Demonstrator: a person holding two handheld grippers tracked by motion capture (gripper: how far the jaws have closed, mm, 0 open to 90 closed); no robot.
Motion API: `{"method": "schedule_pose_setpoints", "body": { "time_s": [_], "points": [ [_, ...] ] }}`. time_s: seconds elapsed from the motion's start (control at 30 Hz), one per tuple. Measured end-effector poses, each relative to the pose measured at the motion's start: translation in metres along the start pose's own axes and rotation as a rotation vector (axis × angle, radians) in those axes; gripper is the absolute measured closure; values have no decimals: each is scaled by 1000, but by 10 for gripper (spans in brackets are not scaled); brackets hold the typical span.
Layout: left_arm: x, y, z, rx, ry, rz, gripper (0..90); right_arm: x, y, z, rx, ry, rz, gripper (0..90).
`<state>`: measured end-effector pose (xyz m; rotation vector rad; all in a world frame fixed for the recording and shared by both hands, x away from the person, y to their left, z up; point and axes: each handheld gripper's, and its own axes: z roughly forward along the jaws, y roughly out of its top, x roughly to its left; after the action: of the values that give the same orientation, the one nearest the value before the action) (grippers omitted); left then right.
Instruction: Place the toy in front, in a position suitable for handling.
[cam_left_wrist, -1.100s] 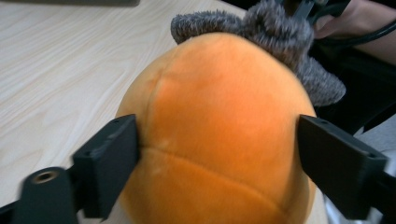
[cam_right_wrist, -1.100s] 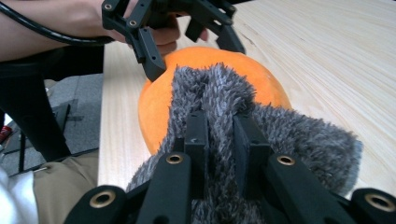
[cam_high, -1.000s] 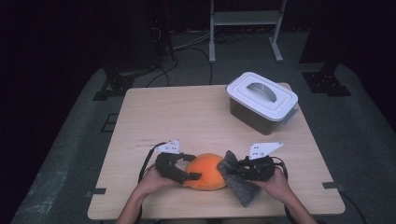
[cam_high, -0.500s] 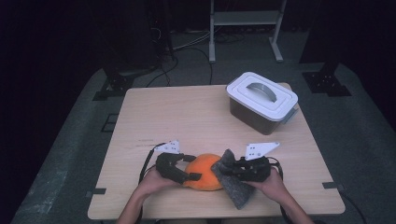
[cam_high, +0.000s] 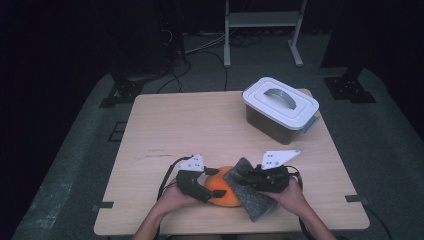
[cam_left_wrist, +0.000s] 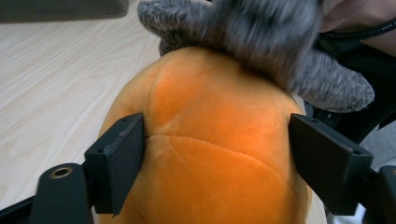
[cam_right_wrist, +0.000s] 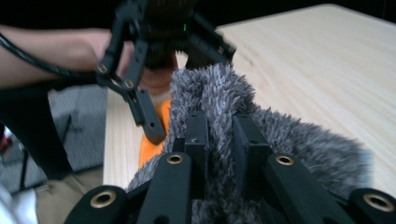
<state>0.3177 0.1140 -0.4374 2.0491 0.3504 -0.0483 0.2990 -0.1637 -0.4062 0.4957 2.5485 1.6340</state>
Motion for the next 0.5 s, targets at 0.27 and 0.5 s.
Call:
{"method": "schedule_pose_setpoints", "body": {
  "time_s": [0.27, 0.5],
  "points": [
    [13, -3, -12, 2, -39, -84, 79, -4, -14, 0, 35, 29, 17, 768],
    [7, -4, -1, 16, -30, -81, 204, -19, -25, -20, 79, -1, 81, 773]
  ]
}}
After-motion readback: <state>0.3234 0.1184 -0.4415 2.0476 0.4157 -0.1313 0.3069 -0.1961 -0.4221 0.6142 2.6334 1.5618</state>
